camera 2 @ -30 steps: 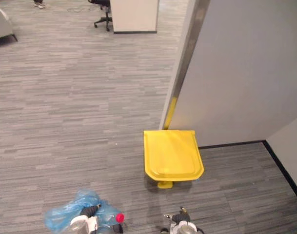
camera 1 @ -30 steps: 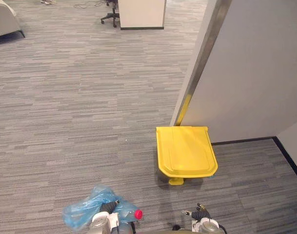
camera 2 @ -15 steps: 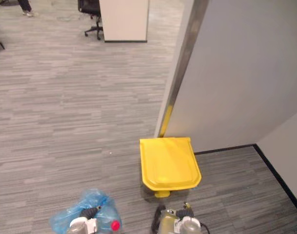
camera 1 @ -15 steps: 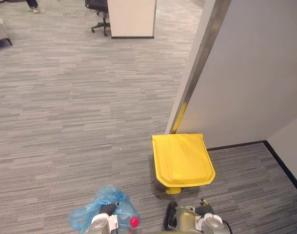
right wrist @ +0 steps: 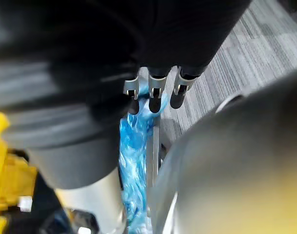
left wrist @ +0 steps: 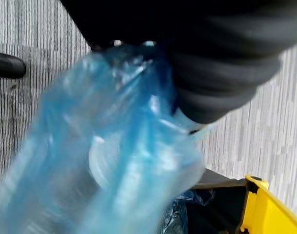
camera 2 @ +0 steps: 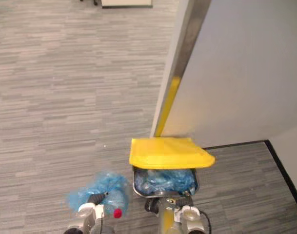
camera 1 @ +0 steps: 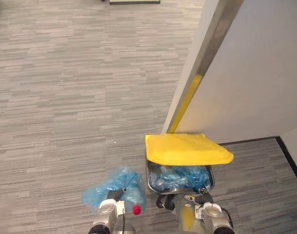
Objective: Gather rubbish on tea table into small bin, then transfer packed bag to large trash can.
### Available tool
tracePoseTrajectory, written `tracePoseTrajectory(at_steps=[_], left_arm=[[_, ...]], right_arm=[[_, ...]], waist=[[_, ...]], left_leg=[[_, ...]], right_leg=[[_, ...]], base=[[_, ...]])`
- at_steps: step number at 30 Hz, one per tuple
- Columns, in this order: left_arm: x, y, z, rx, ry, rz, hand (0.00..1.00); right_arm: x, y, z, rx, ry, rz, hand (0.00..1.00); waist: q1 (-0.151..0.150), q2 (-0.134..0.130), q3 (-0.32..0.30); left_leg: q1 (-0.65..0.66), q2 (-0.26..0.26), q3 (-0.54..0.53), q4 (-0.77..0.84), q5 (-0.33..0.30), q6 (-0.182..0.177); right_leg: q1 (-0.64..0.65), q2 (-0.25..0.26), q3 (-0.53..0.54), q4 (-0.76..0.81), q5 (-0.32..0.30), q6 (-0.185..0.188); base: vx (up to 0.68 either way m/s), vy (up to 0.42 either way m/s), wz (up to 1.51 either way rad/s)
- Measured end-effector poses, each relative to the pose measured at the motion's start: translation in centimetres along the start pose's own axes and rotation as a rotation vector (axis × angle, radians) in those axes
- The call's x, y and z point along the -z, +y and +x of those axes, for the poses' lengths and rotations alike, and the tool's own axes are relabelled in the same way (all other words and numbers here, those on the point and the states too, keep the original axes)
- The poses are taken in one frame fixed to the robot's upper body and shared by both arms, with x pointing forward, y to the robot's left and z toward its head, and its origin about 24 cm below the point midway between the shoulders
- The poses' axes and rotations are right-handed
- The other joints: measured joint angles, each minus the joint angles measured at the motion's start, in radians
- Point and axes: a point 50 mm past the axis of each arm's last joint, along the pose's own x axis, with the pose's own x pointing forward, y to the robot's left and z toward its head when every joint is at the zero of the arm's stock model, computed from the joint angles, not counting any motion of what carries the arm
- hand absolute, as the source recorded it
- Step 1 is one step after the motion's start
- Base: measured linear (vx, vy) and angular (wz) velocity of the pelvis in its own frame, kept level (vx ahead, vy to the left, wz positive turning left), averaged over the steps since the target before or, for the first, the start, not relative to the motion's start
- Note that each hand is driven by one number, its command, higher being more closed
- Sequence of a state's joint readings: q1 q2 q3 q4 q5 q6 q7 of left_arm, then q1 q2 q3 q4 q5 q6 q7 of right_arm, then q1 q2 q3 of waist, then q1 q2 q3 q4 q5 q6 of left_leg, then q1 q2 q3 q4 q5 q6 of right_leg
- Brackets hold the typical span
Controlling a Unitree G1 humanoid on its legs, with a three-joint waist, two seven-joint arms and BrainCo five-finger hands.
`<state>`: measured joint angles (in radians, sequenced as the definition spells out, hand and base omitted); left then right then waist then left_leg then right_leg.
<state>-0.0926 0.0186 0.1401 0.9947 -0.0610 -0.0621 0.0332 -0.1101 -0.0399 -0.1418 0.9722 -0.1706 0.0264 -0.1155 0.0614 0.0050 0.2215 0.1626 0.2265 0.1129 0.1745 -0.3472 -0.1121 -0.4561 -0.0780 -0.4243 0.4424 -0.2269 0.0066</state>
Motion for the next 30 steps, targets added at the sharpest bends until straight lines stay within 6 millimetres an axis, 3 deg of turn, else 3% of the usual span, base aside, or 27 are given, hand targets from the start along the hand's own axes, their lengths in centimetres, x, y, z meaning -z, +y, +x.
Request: tracePoseTrajectory(at_steps=[3, 5, 6, 7, 8, 9, 11, 13, 14, 15, 16, 17, 18, 19, 20, 21, 22, 24, 25, 30], left_arm=[[-0.6, 0.4, 0.1, -0.009, -0.020, 0.011, 1.00], [-1.8, 1.0, 0.3, -0.016, -0.061, 0.039, 1.00], [-2.8, 1.6, 0.3, -0.026, -0.097, 0.057, 1.00], [-3.3, 1.8, 0.4, -0.031, -0.114, 0.060, 1.00], [-5.1, 2.6, 0.5, -0.048, -0.174, 0.063, 1.00], [-5.9, 2.9, 0.5, -0.055, -0.199, 0.061, 1.00], [-7.6, 3.3, 0.4, -0.076, -0.265, 0.020, 1.00], [-8.9, 3.2, 0.4, -0.075, -0.321, 0.013, 1.00], [-9.8, 3.0, 0.4, -0.066, -0.349, 0.015, 1.00], [-10.1, 3.1, 0.3, -0.066, -0.362, 0.019, 1.00], [-10.3, 3.1, 0.1, -0.065, -0.381, 0.003, 1.00], [-10.4, 3.0, 0.0, -0.063, -0.388, 0.004, 1.00], [-10.9, 1.7, 0.1, -0.027, -0.407, 0.002, 1.00], [-11.4, 1.4, 0.0, -0.014, -0.421, 0.005, 1.00], [-11.8, 1.6, -0.1, -0.016, -0.438, 0.008, 1.00], [-12.5, 0.9, -0.2, 0.003, -0.465, 0.007, 1.00], [-12.0, 0.9, -0.2, 0.010, -0.453, 0.020, 1.00], [-12.0, 0.4, -0.2, 0.026, -0.453, 0.026, 1.00], [-12.1, -0.4, -0.3, 0.057, -0.463, 0.038, 1.00], [-13.8, -1.6, -1.3, 0.117, -0.553, 0.057, 1.00]], right_arm=[[-2.8, 1.0, 0.4, -0.041, -0.081, -0.097, 0.00], [-6.6, 1.5, 0.7, -0.055, -0.195, -0.147, 0.00], [-9.8, 1.5, 0.7, -0.050, -0.291, -0.168, 0.00], [-11.3, 1.3, 0.6, -0.041, -0.333, -0.171, 0.00], [-16.2, 0.6, 0.2, -0.006, -0.458, -0.177, 0.00], [-18.0, 0.2, 0.0, 0.010, -0.504, -0.178, 0.00], [-23.6, -1.7, -1.3, 0.066, -0.632, -0.145, 0.00], [-27.7, -3.3, -2.9, 0.118, -0.730, -0.127, 0.00], [-30.0, -4.2, -4.0, 0.146, -0.788, -0.102, 0.00], [-30.8, -4.8, -4.4, 0.162, -0.807, -0.098, 0.00], [-32.2, -5.2, -5.3, 0.169, -0.845, -0.078, 0.00], [-32.9, -5.3, -5.8, 0.172, -0.868, -0.072, 0.00], [-35.8, -6.6, -8.1, 0.213, -0.967, -0.045, 0.00], [-36.2, -7.0, -8.6, 0.225, -0.986, -0.030, 0.00], [-36.3, -7.5, -8.7, 0.237, -0.989, -0.024, 0.00], [-37.5, -7.8, -9.7, 0.244, -1.025, -0.014, 0.00], [-37.9, -7.7, -10.0, 0.234, -1.038, -0.005, 0.00], [-37.7, -8.2, -10.0, 0.248, -1.031, -0.002, 0.00], [-37.8, -8.4, -10.0, 0.250, -1.030, 0.003, 0.00], [-37.7, -8.4, -9.9, 0.236, -1.023, 0.026, 0.00]], waist=[[0.002, -0.009, -0.001], [0.005, -0.016, -0.001], [0.007, -0.025, -0.001], [0.007, -0.029, 0.002], [0.011, -0.044, 0.023], [0.014, -0.051, 0.037], [0.023, -0.068, 0.061], [0.040, -0.079, 0.092], [0.041, -0.097, 0.118], [0.038, -0.110, 0.128], [0.044, -0.112, 0.129], [0.044, -0.113, 0.130], [0.066, -0.051, 0.157], [0.051, -0.069, 0.174], [0.014, -0.110, 0.183], [0.033, -0.085, 0.208], [0.042, -0.083, 0.207], [0.037, -0.083, 0.208], [0.034, -0.081, 0.212], [0.023, -0.075, 0.216]], left_leg=[[-0.059, 0.001, -0.042, -0.018, 0.022, -0.027], [-0.105, 0.003, -0.066, -0.012, 0.038, -0.029], [-0.143, 0.006, -0.074, -0.007, 0.037, -0.029], [-0.160, 0.006, -0.077, -0.003, 0.036, -0.028], [-0.208, 0.008, -0.093, 0.022, 0.027, -0.018], [-0.222, 0.008, -0.101, 0.042, 0.018, -0.006], [-0.289, 0.008, -0.128, 0.145, -0.031, 0.025], [-0.305, 0.011, -0.144, 0.136, -0.041, 0.016], [-0.302, -0.001, -0.156, 0.119, -0.038, 0.002], [-0.301, -0.013, -0.162, 0.116, -0.030, -0.016], [-0.322, -0.014, -0.182, 0.134, -0.026, -0.038], [-0.344, -0.021, -0.193, 0.177, -0.034, -0.030], [-0.417, 0.009, -0.212, 0.263, -0.084, 0.024], [-0.416, -0.007, -0.207, 0.269, -0.075, -0.028], [-0.418, -0.052, -0.222, 0.266, -0.057, -0.056], [-0.421, -0.017, -0.235, 0.296, -0.049, -0.081], [-0.420, -0.021, -0.207, 0.278, -0.048, -0.074], [-0.415, -0.024, -0.198, 0.251, -0.039, -0.071], [-0.393, -0.026, -0.183, 0.227, -0.020, -0.098], [-0.384, -0.028, -0.203, 0.231, -0.012, -0.086]], right_leg=[[-0.039, -0.015, -0.025, -0.007, 0.018, -0.015], [-0.059, -0.024, -0.044, -0.013, 0.038, -0.002], [-0.083, -0.029, -0.055, -0.020, 0.039, 0.019], [-0.091, -0.030, -0.060, -0.028, 0.040, 0.024], [-0.106, -0.021, -0.055, -0.064, 0.050, 0.045], [-0.106, -0.010, -0.039, -0.087, 0.054, 0.049], [-0.107, 0.030, 0.007, -0.145, 0.095, 0.032], [-0.106, 0.049, 0.024, -0.189, 0.112, 0.051], [-0.125, 0.052, 0.069, -0.165, 0.144, 0.020], [-0.119, 0.051, 0.076, -0.187, 0.163, 0.025], [-0.117, 0.071, 0.066, -0.232, 0.166, 0.018], [-0.119, 0.074, 0.061, -0.249, 0.156, 0.037], [-0.258, 0.074, 0.138, 0.121, 0.125, -0.051], [-0.290, 0.061, 0.239, 0.268, 0.111, -0.083], [-0.211, 0.000, 0.347, 0.202, 0.058, -0.008], [-0.191, 0.020, 0.264, 0.114, 0.097, -0.003], [-0.163, 0.027, 0.215, 0.032, 0.177, -0.017], [-0.155, 0.028, 0.207, 0.014, 0.215, -0.074], [-0.140, 0.020, 0.208, 0.013, 0.219, -0.078], [-0.074, 0.022, 0.192, -0.069, 0.256, -0.062]], base=[[-0.06, -0.126, 0.34], [-0.11, -0.146, 0.45], [-0.12, -0.120, 0.32], [-0.21, -0.182, 0.33], [-0.19, -0.157, 0.24], [-0.27, -0.180, 0.21], [-0.27, -0.130, -0.02], [-0.25, -0.134, -0.11], [-0.22, -0.135, 0.09], [-0.14, -0.091, 0.04], [-0.13, -0.074, -0.03], [-0.13, -0.065, -0.45], [-0.11, -0.045, -0.26], [-0.10, -0.097, 0.38], [-0.01, -0.121, 0.41], [0.02, -0.088, 0.03], [0.05, -0.023, -0.51], [0.06, 0.020, -0.02], [0.05, 0.025, 0.09], [-0.01, 0.078, 0.15]])
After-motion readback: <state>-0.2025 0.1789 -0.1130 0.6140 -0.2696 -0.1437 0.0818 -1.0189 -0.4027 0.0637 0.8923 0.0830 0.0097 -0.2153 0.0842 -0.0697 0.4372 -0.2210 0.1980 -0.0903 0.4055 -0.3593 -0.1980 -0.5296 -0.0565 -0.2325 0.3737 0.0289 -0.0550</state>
